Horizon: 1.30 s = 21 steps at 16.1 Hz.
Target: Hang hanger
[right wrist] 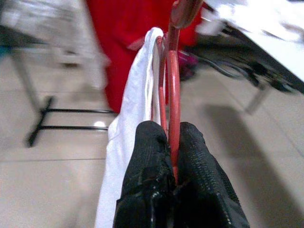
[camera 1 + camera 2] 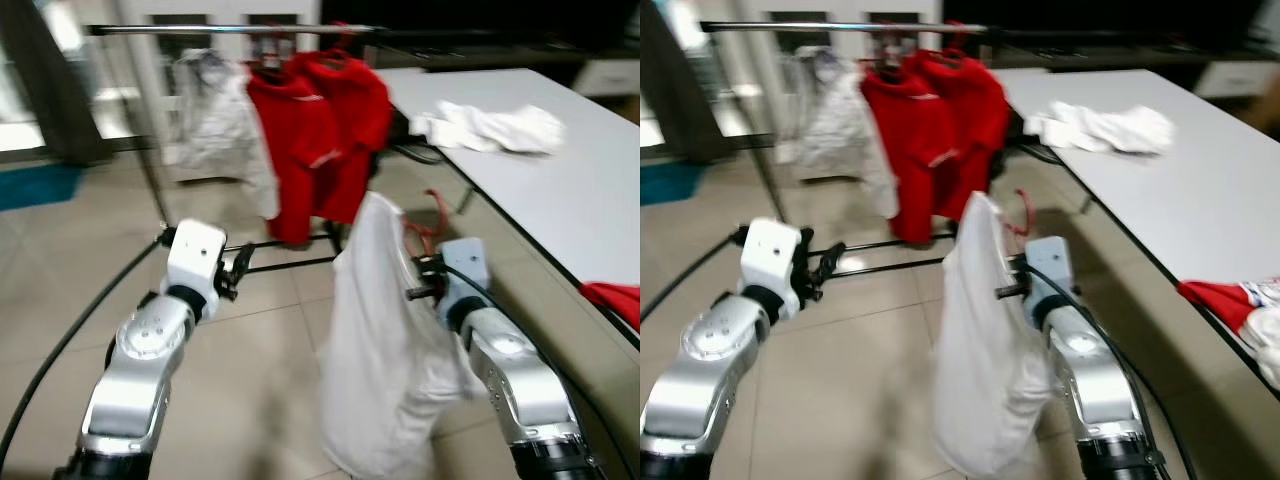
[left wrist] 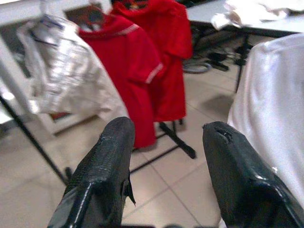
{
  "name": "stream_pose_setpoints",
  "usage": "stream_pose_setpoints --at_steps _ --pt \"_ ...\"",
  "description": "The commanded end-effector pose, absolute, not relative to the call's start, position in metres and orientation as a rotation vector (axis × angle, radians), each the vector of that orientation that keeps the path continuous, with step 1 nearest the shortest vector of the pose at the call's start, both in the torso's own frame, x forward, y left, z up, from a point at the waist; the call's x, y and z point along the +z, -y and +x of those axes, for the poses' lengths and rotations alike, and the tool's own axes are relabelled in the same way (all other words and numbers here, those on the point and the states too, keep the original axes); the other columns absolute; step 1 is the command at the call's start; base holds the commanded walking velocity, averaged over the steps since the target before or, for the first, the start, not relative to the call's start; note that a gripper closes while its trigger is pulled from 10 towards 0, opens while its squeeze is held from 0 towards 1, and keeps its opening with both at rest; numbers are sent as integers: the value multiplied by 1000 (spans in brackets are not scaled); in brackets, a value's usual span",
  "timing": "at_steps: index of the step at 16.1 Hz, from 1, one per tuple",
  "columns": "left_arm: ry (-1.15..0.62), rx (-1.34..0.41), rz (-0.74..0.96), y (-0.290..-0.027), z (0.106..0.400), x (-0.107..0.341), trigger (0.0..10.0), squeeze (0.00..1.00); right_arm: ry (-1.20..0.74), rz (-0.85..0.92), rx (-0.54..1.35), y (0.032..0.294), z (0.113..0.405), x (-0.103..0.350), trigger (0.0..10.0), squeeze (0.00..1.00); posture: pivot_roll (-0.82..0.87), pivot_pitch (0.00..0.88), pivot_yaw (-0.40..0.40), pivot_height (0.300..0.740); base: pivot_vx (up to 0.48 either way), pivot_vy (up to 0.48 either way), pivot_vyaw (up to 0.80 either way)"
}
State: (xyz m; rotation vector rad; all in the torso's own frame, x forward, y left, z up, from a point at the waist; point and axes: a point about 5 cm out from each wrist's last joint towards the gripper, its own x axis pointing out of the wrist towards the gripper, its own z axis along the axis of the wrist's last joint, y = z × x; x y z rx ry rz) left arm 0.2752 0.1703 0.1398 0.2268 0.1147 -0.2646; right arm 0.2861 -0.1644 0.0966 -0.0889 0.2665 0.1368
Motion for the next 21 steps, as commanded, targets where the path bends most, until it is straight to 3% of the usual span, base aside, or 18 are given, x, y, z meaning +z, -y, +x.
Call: stream_pose_setpoints --at_steps 1,5,21 --pt "-101 -229 225 -178 273 142 10000 0 -202 -57 102 164 291 109 10000 0 -56 6 -21 740 349 0 800" --pt "-104 -182 218 -180 269 139 10000 0 -194 -30 153 158 283 107 10000 0 -56 6 -39 740 350 0 713" --pt "-103 -181 199 -175 261 137 10000 0 -162 13 250 143 297 116 10000 0 -37 0 -85 740 350 0 0"
